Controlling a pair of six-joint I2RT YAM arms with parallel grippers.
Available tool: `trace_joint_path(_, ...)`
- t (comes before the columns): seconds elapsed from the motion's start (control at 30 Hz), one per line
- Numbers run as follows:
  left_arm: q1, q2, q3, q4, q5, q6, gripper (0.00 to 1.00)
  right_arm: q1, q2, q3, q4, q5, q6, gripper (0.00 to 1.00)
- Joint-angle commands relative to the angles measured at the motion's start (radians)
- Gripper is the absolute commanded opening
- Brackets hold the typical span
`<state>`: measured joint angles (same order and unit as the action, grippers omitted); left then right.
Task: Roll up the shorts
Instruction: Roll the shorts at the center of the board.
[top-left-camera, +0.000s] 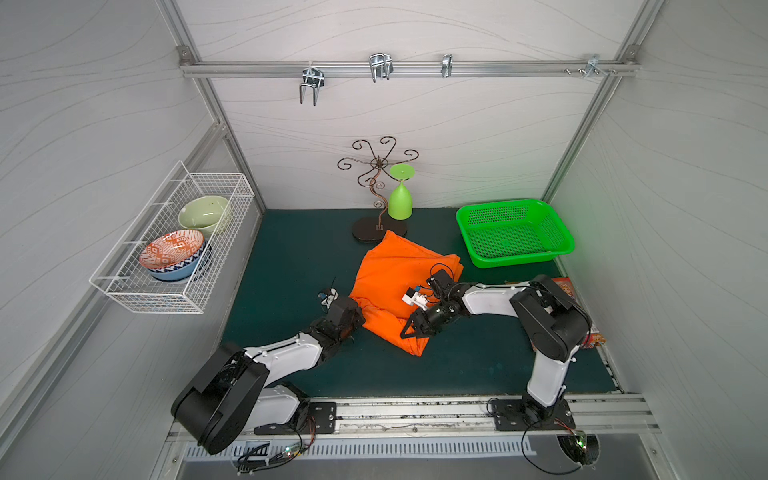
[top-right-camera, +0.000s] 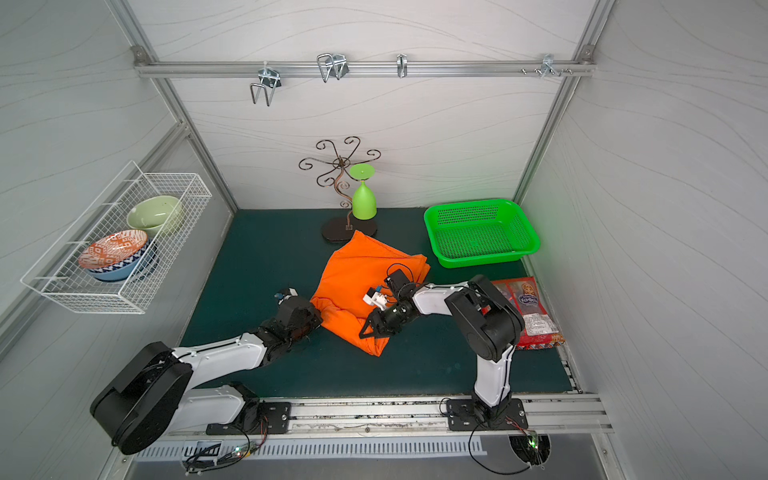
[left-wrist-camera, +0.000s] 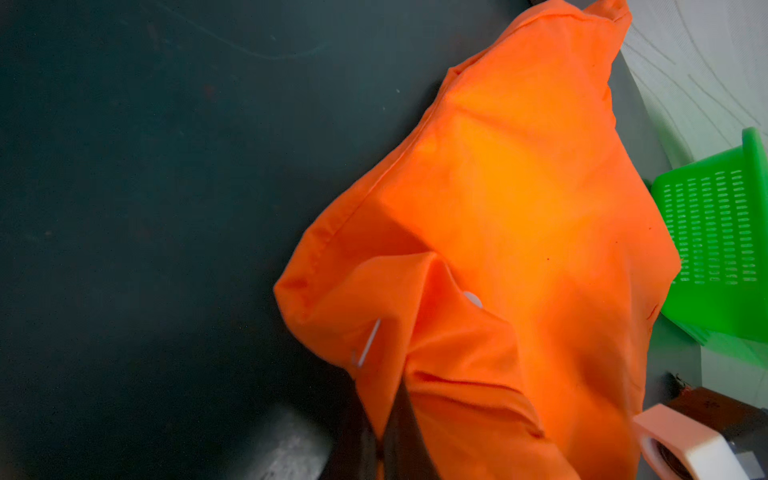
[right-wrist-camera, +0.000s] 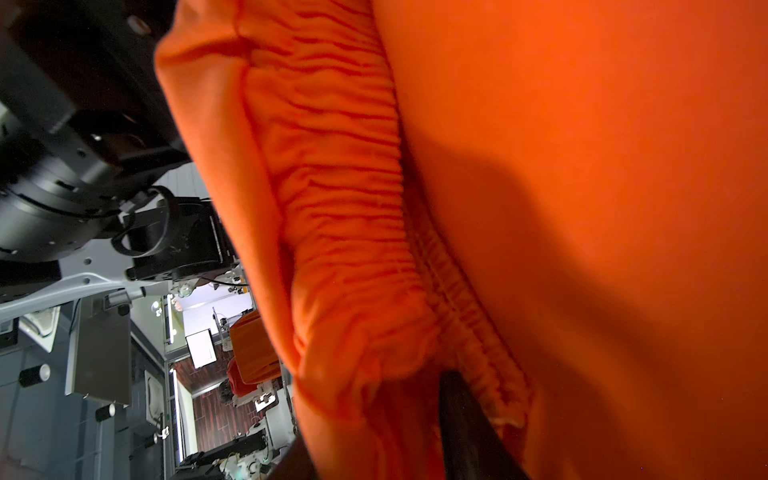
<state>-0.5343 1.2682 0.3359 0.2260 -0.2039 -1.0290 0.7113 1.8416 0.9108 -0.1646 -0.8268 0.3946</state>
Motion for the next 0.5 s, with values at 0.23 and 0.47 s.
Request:
trace_joint_path(0.23, 0.009, -0.018, 0.082, -0.179, -0.079, 0.023, 0.00, 0.045, 0.064, 0.003, -0.182, 0.337, 0.015, 0.08)
trace_joint_path(0.47, 0.009, -0.009, 0.158, -0.333, -0.068, 0.018, 0.00, 0.064, 0.043, 0.002, -0.267, 0.452, 0.020, 0.14)
